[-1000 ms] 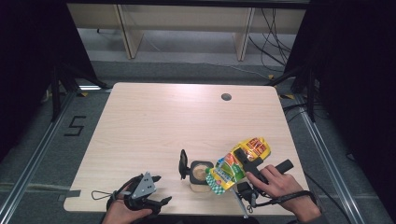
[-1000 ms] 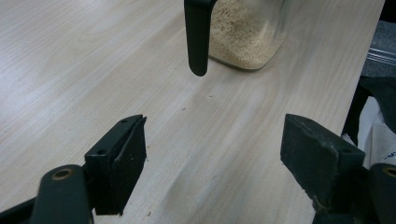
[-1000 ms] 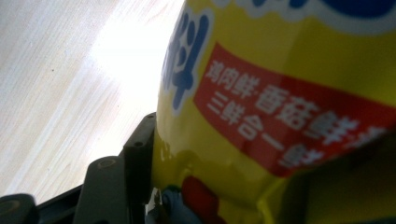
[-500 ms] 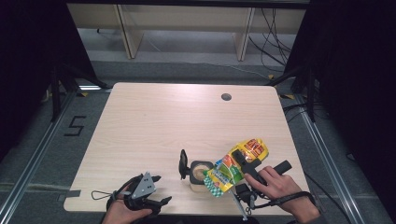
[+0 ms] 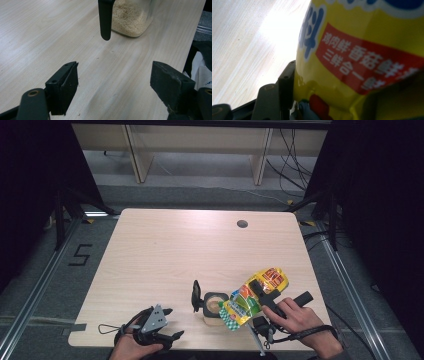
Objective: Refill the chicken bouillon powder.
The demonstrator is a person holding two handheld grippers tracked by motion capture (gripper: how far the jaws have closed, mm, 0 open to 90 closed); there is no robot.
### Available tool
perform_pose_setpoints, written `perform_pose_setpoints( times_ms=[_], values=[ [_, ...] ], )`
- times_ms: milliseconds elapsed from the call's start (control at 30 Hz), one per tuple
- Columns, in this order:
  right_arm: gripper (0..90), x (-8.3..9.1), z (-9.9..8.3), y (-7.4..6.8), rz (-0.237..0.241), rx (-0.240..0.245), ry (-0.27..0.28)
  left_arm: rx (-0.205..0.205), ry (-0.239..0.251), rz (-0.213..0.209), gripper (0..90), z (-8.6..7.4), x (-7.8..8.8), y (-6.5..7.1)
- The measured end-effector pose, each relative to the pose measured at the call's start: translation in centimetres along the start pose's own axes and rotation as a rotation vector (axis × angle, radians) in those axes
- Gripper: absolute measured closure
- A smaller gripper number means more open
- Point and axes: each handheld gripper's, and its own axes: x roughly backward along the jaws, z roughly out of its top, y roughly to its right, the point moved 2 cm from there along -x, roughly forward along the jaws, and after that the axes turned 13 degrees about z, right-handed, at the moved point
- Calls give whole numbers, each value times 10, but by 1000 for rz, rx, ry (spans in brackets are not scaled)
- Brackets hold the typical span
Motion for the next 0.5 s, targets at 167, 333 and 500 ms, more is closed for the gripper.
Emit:
perform_pose_setpoints(
  times_ms=[167,333,500],
  values=[
    [404,0,0,0,4,-3,-2,1,1,1,221,0,0,0],
    [405,0,-1,0,-4,1,-3,1,-7,-13,221,0,1,0],
    [405,0,-1,0,-7,5,-7,0,-9,-12,221,0,1,-1]
  ],
)
